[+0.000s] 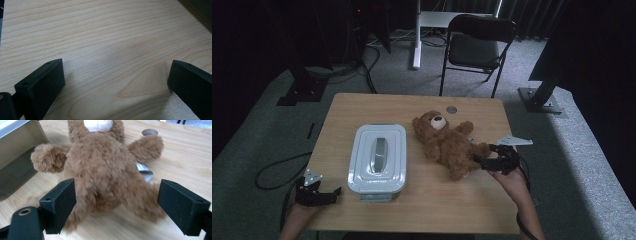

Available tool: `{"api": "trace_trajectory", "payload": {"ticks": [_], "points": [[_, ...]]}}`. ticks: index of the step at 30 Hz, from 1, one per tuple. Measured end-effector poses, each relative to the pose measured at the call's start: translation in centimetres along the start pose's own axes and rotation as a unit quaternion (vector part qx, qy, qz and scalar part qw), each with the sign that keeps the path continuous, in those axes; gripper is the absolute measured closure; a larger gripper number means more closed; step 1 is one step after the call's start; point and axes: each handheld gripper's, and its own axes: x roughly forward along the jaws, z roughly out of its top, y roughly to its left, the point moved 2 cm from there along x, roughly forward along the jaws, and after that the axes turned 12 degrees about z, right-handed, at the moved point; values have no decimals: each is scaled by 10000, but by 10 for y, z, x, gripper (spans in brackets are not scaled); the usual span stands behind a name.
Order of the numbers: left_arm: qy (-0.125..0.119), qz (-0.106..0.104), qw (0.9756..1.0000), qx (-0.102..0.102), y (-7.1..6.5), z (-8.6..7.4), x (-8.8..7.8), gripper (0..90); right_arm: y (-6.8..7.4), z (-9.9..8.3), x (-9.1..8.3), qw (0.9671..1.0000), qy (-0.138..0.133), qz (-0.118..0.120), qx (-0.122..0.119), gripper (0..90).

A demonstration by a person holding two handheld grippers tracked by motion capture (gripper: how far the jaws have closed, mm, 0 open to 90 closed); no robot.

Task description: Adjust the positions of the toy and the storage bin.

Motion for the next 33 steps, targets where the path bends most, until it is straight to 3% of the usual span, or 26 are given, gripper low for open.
{"api": "trace_trajectory", "payload": {"ticks": [15,22,30,33], "points": [[-1,0,10000,-1,0,0,0,18,-5,33,59,9987,276,424,-69,144],[2,-1,10000,1,0,0,0,18,-8,31,85,9972,576,469,-38,144],[1,0,10000,-1,0,0,0,18,-8,27,108,9962,837,243,-94,133],[0,-1,10000,-1,0,0,0,18,-13,21,119,9938,1052,362,62,138]]}}
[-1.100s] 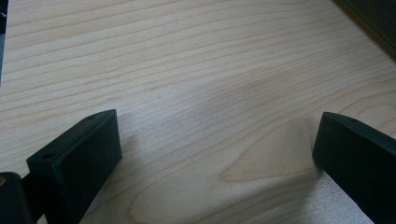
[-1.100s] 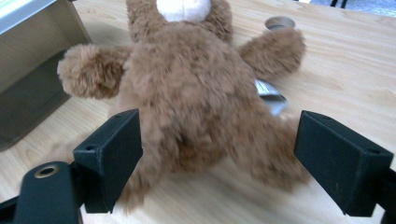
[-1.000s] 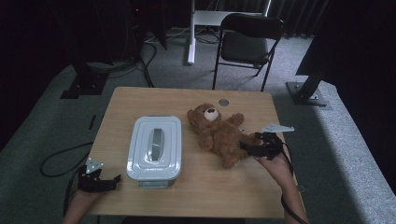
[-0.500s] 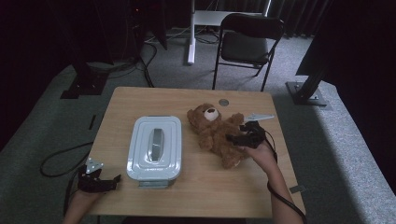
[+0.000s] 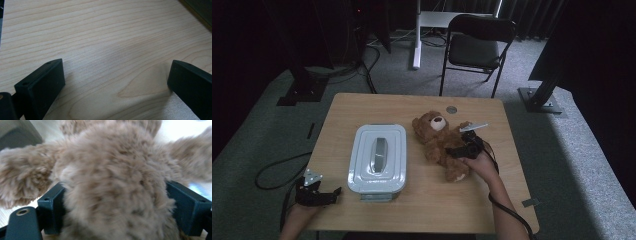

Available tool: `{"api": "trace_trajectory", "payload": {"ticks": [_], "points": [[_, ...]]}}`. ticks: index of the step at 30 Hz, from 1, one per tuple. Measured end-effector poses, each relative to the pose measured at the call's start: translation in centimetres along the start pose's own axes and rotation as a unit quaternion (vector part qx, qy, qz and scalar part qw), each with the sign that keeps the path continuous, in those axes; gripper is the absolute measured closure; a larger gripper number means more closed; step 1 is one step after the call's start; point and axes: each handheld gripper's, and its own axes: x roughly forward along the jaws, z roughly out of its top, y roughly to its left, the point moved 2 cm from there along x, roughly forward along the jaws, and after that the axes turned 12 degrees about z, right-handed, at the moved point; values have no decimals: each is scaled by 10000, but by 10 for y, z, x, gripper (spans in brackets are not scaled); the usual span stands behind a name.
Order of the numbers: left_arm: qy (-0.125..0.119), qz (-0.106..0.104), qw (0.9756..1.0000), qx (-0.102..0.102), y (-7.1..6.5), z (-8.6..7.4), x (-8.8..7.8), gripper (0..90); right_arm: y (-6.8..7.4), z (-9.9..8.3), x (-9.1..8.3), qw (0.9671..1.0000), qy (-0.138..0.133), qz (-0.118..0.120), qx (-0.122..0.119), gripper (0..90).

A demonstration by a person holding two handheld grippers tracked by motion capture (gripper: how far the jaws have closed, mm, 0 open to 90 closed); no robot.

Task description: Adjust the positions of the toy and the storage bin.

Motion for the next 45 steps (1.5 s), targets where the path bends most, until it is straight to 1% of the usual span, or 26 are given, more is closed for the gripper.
{"api": "trace_trajectory", "payload": {"ticks": [1,2,5,9,12,14,16,18,21,24,26,29,32,35,36,39,40,41,42,43,44,45], "points": [[-1,1,10000,0,0,0,0,18,-1,-2,3,10000,24,76,57,152],[-1,1,10000,-3,0,0,0,18,-2,-3,5,9998,42,170,122,186],[-2,1,10000,-2,0,0,0,18,1,-3,6,9997,76,192,140,236],[-2,1,10000,-2,0,0,0,18,8,-3,6,9998,180,73,-15,334],[-2,1,10000,-1,0,0,0,18,13,-4,6,9999,134,-21,-101,476],[-1,1,10000,-1,0,0,0,18,16,-4,4,9997,85,-139,-167,548],[-1,0,10000,-2,0,0,0,18,18,-2,1,9996,-5,-227,-180,603],[-1,0,10000,-2,0,0,0,18,20,1,-3,9993,-118,-307,-192,631],[-1,0,10000,0,0,0,0,18,20,3,-7,9987,-305,-397,-96,646],[0,0,10000,-1,0,0,0,18,18,6,-12,9973,-494,-537,26,652],[0,0,10000,-1,0,0,0,18,17,7,-14,9970,-529,-554,51,652],[-1,0,10000,-2,0,0,0,18,8,9,-23,9930,-769,-869,206,652],[0,0,10000,-2,0,0,0,18,2,10,-32,9905,-884,-1004,307,652],[1,-1,10000,-2,0,0,0,18,-5,12,-42,9865,-971,-1250,427,651],[1,-1,10000,-2,0,0,0,18,-8,13,-45,9845,-1013,-1348,483,651],[0,0,10000,-1,0,0,0,18,-17,15,-53,9799,-1123,-1514,653,651],[0,0,10000,-1,0,0,0,18,-22,16,-57,9774,-1185,-1589,730,650],[0,-1,10000,-1,0,0,0,18,-24,16,-59,9760,-1216,-1636,772,650],[0,-1,10000,-2,0,0,0,18,-28,17,-62,9737,-1269,-1702,831,650],[0,-1,10000,-1,0,0,0,18,-30,18,-63,9723,-1285,-1758,845,650],[0,-1,10000,-1,0,0,0,18,-34,19,-66,9693,-1327,-1862,906,650],[1,-1,10000,-1,0,0,0,18,-36,19,-68,9671,-1365,-1915,974,650]]}}
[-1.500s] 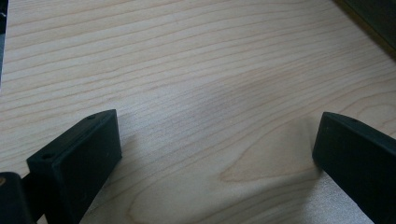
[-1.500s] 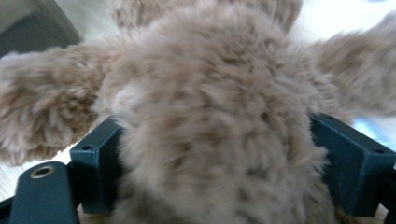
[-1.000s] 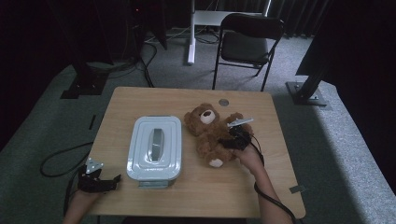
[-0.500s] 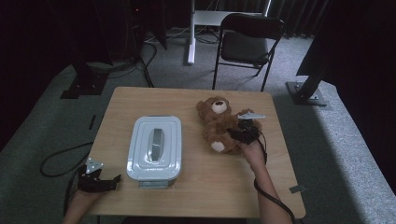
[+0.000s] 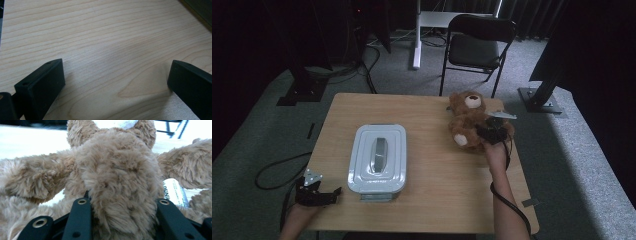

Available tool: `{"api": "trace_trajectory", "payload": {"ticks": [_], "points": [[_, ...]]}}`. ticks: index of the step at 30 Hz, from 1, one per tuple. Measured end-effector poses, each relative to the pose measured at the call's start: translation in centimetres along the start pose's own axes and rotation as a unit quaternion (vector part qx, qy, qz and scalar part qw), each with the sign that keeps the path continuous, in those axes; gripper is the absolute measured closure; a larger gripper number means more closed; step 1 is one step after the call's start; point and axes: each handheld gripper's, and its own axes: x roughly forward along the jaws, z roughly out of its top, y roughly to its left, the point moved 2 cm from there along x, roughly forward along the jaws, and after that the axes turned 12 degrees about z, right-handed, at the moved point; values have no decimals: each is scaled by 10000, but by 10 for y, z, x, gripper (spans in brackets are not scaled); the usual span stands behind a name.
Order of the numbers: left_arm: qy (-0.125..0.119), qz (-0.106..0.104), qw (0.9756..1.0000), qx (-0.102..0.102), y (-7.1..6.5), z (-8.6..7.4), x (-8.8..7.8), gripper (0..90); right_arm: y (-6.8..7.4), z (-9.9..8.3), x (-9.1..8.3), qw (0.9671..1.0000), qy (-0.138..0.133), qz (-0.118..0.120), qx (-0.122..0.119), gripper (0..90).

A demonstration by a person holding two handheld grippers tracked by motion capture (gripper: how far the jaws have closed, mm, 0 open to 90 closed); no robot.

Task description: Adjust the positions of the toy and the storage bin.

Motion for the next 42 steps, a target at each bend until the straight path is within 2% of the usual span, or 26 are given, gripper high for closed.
{"api": "trace_trajectory", "payload": {"ticks": [3,6,10,12,13,16,19,20,22,23,25,27,30,32,34,39,40,41,42], "points": [[-1,0,10000,-2,0,0,0,18,-12,4,-1,9996,-62,-236,157,649],[-1,0,10000,-1,0,0,0,18,-19,3,-1,9993,-64,-282,242,649],[-1,0,10000,-1,0,0,0,18,-28,-4,7,9982,71,-462,381,647],[-1,-1,10000,0,0,0,0,18,-33,-12,15,9972,256,-508,489,640],[1,0,10000,0,0,0,0,18,-36,-17,18,9966,334,-521,539,625],[1,0,10000,0,0,0,0,18,-39,-24,18,9964,213,-466,676,562],[-1,-2,10000,-1,0,0,0,18,-40,-24,17,9972,227,-413,587,495],[-3,-5,10000,-2,0,0,0,17,-39,-24,16,9973,241,-389,573,463],[-15,-43,10000,-27,1,0,0,17,-39,-23,17,9977,267,-340,531,326],[-16,-45,10000,-29,1,0,0,17,-37,-22,17,9976,326,-329,515,258],[-1,-31,10000,-6,1,0,0,17,-34,-20,15,9969,493,-401,455,184],[-1,-20,10000,-14,0,0,0,17,-31,-18,13,9963,616,-316,500,136],[2,5,10000,-95,1,1,0,17,-26,-15,8,9968,650,-272,390,124],[5,0,9999,-170,2,3,2,17,-22,-12,4,9974,587,-303,293,124],[-14,-62,9997,-245,4,5,2,17,-15,-8,-1,9984,465,-212,223,125],[-93,-41,9997,-232,4,13,2,17,14,3,-9,9998,143,-36,-145,132],[-93,-41,9997,-232,4,13,2,17,14,3,-9,9998,143,-36,-145,132],[-140,-68,9996,-248,5,18,2,17,18,4,-9,9998,124,28,-181,132],[-143,-63,9996,-236,5,19,2,17,32,4,-4,9993,142,194,-274,132]]}}
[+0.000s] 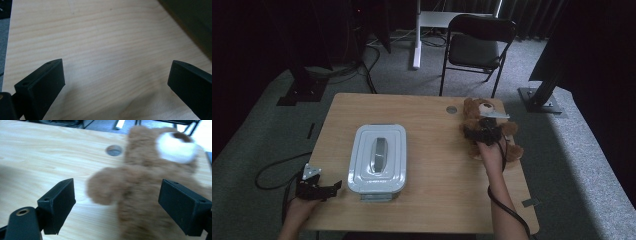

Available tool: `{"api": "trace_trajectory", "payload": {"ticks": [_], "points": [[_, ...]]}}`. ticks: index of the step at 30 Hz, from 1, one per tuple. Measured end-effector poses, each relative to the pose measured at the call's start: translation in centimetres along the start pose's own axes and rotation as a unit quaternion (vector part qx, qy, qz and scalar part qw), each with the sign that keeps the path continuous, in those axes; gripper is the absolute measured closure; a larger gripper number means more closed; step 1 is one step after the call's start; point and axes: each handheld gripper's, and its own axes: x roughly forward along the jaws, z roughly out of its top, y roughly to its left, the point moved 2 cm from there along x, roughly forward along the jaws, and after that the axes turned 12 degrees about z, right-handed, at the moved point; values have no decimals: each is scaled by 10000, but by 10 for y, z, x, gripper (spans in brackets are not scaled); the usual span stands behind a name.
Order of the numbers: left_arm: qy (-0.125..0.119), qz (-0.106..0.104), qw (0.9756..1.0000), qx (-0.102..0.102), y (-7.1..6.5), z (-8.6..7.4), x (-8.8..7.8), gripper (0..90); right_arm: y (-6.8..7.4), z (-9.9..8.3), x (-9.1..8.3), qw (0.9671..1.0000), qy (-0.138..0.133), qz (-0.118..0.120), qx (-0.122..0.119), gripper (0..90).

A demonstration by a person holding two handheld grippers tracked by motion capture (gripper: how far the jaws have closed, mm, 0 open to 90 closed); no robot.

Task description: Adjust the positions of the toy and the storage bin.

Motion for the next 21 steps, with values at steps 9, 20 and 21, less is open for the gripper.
{"api": "trace_trajectory", "payload": {"ticks": [9,20,21], "points": [[-77,-48,9999,54,-8,16,5,17,52,-5,29,9983,-24,499,-292,132],[-174,-90,9995,231,-25,36,22,17,106,-29,87,9937,271,1008,-409,129],[-168,-114,9995,249,-27,37,24,17,110,-32,92,9920,363,1118,-460,131]]}}
